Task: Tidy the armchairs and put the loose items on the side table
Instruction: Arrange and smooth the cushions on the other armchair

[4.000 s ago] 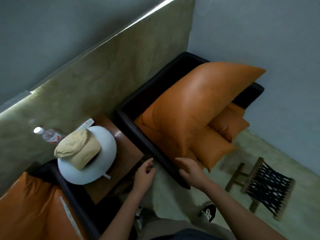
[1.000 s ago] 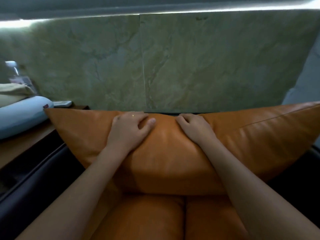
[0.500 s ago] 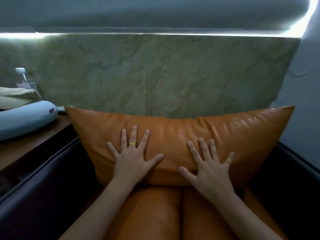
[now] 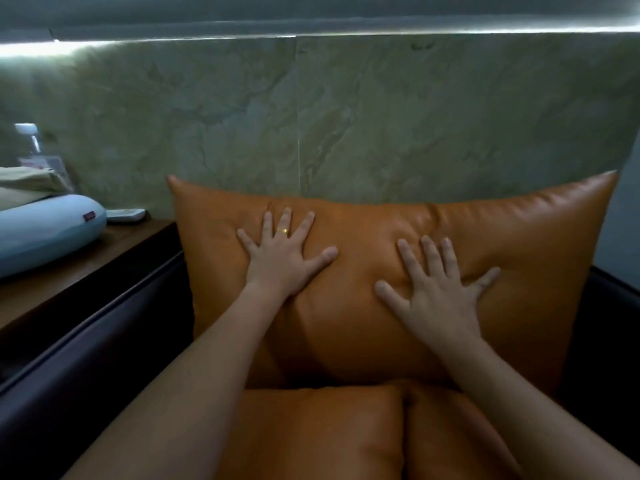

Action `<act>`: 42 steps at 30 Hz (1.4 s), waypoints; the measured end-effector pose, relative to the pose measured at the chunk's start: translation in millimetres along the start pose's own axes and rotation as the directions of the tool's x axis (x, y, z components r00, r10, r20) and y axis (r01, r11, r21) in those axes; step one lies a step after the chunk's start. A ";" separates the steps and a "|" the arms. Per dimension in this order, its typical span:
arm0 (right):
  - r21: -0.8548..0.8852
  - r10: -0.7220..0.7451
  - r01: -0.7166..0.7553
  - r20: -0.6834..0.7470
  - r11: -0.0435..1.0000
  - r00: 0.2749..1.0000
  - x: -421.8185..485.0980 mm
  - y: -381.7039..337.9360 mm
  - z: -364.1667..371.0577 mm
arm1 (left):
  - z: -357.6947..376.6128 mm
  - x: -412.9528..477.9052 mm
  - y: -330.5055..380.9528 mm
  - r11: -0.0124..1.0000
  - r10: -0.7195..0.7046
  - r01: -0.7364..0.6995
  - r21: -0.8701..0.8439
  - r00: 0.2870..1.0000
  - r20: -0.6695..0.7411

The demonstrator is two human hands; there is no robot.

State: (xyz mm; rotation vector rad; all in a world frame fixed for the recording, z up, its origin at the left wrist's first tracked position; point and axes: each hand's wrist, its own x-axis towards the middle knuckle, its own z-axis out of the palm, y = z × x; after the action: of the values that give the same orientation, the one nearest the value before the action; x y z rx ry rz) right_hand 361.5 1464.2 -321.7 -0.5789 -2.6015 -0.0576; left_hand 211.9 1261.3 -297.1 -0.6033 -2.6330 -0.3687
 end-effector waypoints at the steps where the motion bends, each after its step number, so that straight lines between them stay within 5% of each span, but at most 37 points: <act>1: -0.008 0.005 -0.005 0.016 1.000 1.000 4.2 -4.2 -1.7 | -2.5 4.1 -3.1 1.000 0.000 0.000 -0.005 1.000 0.030; 8: -0.035 -0.133 0.135 0.062 0.990 0.989 -8.7 10.5 -42.5 | -21.0 -22.6 -4.0 0.999 0.024 -0.027 0.037 0.996 0.090; 12: 0.042 -0.076 0.076 -0.006 0.996 0.997 49.3 24.0 -69.4 | -37.8 -2.7 -8.4 0.995 0.037 -0.044 0.092 0.996 0.078; 19: -0.120 -0.007 0.035 0.227 0.992 0.974 115.5 82.7 -54.8 | -38.2 50.4 -65.4 0.983 -0.021 0.016 0.185 0.999 0.024; 25: -0.087 -0.013 0.033 0.218 0.996 0.976 126.2 90.5 -38.4 | -31.1 68.5 -98.3 0.988 -0.060 0.058 0.146 0.998 0.015; 33: -0.082 -0.096 0.124 0.290 0.989 0.952 102.9 116.5 -61.0 | -55.5 55.5 -107.2 0.977 -0.140 0.103 0.188 0.971 0.195; 37: -0.100 -0.013 0.038 0.233 0.994 0.972 86.1 162.4 -73.6 | -63.1 43.5 -122.3 0.951 -0.241 0.189 0.246 0.950 0.201; 42: -0.084 0.086 -0.073 0.170 0.994 0.982 70.4 169.9 -70.8 | -54.1 1.5 -110.5 0.968 -0.247 0.233 0.089 0.946 0.209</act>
State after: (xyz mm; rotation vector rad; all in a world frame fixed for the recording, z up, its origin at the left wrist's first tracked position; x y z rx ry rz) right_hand 405.9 1636.5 -236.8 -0.7461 -2.7507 -0.0860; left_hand 177.4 1147.2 -266.5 -0.3164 -2.9285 -0.3037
